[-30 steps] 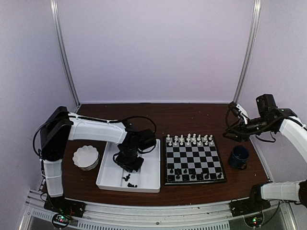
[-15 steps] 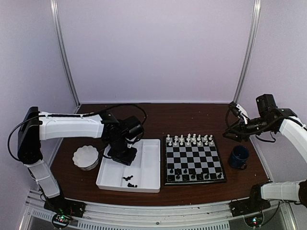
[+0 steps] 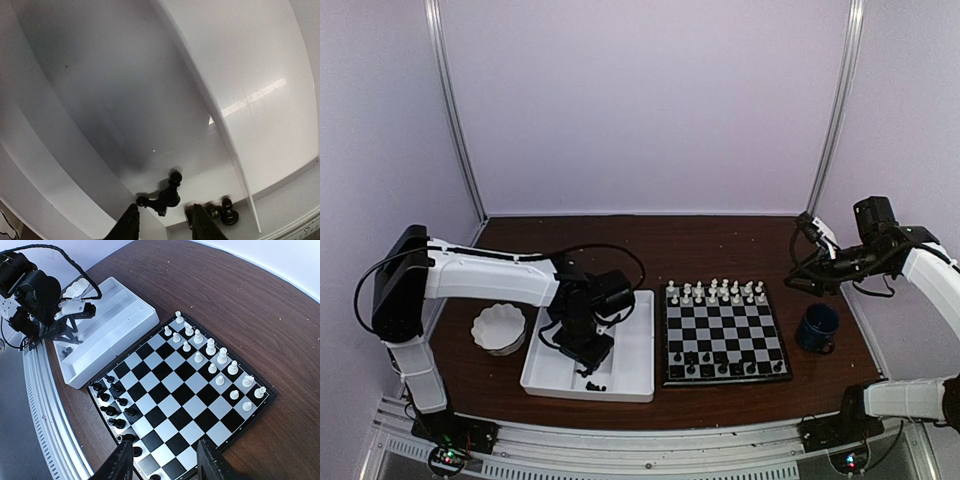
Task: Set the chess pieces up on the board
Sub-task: Pick up the pawn from the storage box.
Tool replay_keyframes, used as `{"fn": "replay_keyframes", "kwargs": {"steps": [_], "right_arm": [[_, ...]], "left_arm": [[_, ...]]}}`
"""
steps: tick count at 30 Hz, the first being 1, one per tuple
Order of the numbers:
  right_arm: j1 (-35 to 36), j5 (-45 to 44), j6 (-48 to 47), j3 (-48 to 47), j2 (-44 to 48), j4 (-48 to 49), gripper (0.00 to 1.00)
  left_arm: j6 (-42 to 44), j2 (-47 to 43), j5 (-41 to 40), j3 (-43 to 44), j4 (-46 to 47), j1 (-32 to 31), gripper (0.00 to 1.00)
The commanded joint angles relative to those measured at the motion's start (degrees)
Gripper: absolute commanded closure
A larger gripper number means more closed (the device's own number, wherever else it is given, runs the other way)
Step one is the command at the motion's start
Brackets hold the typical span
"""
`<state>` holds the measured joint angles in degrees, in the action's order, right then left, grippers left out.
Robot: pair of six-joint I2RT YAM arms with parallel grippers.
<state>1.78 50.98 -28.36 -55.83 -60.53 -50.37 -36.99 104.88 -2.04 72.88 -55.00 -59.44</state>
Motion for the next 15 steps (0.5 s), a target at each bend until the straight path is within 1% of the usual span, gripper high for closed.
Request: {"fn": "replay_keyframes", "kwargs": {"steps": [1,5,10,15], "right_arm": [[-0.13,0.77,-0.64,0.29,0.18,-0.37,0.54],[-0.12,0.7,-0.64,0.4,0.25,-0.28,0.54],[-0.12,0.67,-0.56,0.37,0.06,-0.23,0.54],[-0.11,0.59,-0.56,0.46,0.31,-0.27,0.54]], "left_arm": [[4.06,2.13,1.29,2.26,-1.65,0.28,0.65],[4.68,3.5,1.56,2.74,-2.25,0.28,0.71],[5.0,4.63,1.93,2.73,-2.23,0.24,0.75],[5.13,5.75,2.04,2.48,-2.56,0.28,0.78]]}}
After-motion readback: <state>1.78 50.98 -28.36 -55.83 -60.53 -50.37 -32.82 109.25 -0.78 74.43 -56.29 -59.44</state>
